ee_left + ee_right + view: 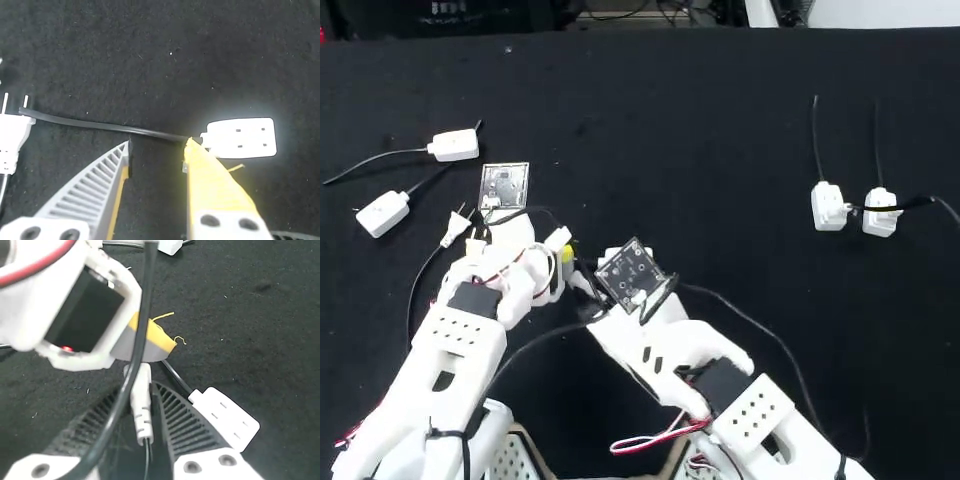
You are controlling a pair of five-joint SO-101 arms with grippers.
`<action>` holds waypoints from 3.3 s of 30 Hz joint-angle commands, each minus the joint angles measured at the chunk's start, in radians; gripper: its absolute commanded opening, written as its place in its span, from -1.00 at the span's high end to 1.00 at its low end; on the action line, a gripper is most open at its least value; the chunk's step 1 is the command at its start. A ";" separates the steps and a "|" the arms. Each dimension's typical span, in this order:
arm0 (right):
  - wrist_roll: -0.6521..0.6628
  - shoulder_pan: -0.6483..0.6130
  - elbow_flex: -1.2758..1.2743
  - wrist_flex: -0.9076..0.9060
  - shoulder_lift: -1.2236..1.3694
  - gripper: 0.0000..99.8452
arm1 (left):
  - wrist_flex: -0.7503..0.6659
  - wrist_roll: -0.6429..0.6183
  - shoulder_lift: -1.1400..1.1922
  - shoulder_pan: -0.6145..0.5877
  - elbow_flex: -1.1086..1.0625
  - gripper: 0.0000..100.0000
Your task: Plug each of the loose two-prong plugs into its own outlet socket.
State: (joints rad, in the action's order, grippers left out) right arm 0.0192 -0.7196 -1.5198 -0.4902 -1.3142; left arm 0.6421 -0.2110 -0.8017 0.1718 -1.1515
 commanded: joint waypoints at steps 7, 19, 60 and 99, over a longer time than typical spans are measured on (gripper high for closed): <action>0.018 0.143 0.024 -0.038 -0.050 0.98 | -0.006 -0.008 -0.014 -0.147 0.067 0.65; 0.072 0.190 0.429 -0.411 0.318 0.98 | -0.132 -0.044 0.002 -0.243 -0.007 0.65; 0.218 0.374 0.914 -0.891 0.974 0.98 | 0.060 -0.021 0.603 -0.094 0.369 0.65; 0.238 0.422 0.854 -0.517 1.110 0.98 | 0.176 -0.014 0.342 -0.084 0.246 0.65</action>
State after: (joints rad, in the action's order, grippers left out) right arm 0.2662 -0.3130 -0.7219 -1.0273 -0.2018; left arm 0.8170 -0.2186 -0.3429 0.0752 -0.8861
